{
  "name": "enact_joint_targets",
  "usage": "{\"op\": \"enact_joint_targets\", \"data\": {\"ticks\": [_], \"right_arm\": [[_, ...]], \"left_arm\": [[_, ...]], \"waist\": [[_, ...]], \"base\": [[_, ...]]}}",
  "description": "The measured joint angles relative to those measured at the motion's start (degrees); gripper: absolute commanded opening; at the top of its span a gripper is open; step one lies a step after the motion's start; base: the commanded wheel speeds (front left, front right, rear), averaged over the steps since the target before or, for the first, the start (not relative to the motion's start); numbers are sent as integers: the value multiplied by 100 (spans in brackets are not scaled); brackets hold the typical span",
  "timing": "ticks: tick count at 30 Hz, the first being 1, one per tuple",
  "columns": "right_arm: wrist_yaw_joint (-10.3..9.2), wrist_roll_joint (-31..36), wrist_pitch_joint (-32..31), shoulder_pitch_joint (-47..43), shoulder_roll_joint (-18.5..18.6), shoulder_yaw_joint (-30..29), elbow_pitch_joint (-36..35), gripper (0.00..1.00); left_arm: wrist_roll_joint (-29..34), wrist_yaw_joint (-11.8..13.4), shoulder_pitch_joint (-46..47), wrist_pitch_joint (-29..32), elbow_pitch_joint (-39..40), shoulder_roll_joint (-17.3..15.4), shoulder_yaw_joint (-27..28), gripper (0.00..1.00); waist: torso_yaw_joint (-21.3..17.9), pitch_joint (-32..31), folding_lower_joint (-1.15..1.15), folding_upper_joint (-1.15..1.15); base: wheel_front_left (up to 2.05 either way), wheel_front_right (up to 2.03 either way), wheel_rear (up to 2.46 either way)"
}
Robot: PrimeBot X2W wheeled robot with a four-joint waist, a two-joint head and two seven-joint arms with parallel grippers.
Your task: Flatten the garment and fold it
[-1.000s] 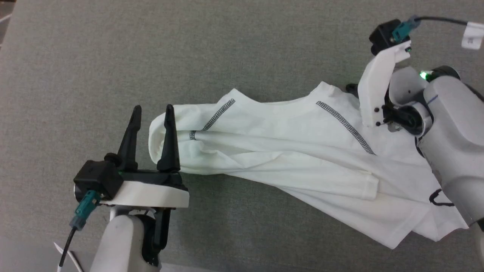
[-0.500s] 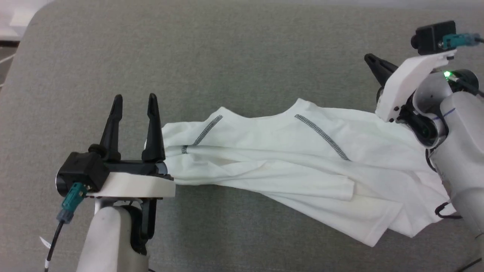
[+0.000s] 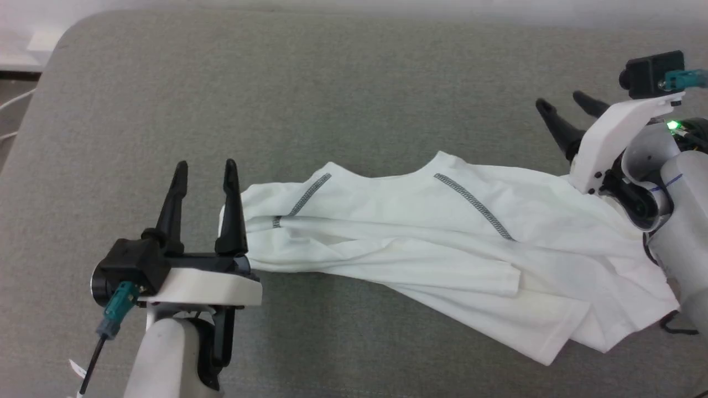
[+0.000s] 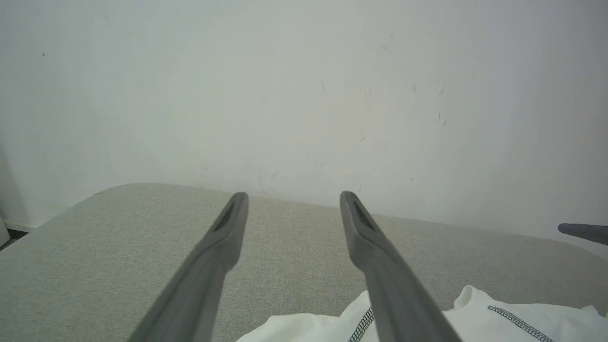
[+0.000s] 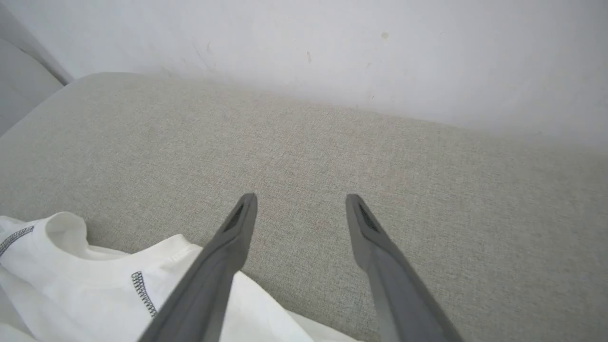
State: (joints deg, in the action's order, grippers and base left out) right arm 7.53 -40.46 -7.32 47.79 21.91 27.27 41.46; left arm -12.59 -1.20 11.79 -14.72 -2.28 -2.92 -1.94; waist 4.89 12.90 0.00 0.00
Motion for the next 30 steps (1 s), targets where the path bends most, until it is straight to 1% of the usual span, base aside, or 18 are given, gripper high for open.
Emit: {"op": "enact_joint_targets", "data": {"ticks": [2,8,12,18,24,25,26,27,30], "right_arm": [[0,-75,-394,40,115,143,-25,100],[0,-533,-1923,284,487,680,-258,100],[0,-753,-2697,429,643,1000,-417,100],[0,-909,-3337,524,645,1352,-426,100],[0,-1161,-3957,840,683,1479,-391,100],[0,-1204,-4041,869,694,1484,-390,57],[0,-1225,-4101,896,699,1497,-400,27],[0,-1229,-4109,918,705,1523,-421,0],[0,-1277,-4036,910,708,1562,-471,0]], "left_arm": [[-1,5,0,-1,5,0,-44,100],[-172,77,6,-1,58,1,-263,100],[-277,104,20,-1,69,-1,-371,100],[-472,152,154,-1,92,-1,-523,100],[-510,185,277,-1,75,-1,-613,100],[-510,186,277,-1,66,0,-617,100],[-510,192,277,-1,62,-1,-614,100],[-510,193,277,-1,53,-1,-609,100],[-508,194,277,-1,4,-1,-591,100]], "waist": [[82,32,0,0],[397,179,0,0],[597,331,0,0],[757,661,1,0],[840,954,0,0],[846,986,0,0],[847,1008,-1,0],[839,1020,-1,0],[794,1004,0,0]], "base": [[0,0,0],[0,0,0],[0,0,0],[0,0,0],[0,0,0],[0,0,0],[0,0,0],[0,0,0],[0,0,0]]}}
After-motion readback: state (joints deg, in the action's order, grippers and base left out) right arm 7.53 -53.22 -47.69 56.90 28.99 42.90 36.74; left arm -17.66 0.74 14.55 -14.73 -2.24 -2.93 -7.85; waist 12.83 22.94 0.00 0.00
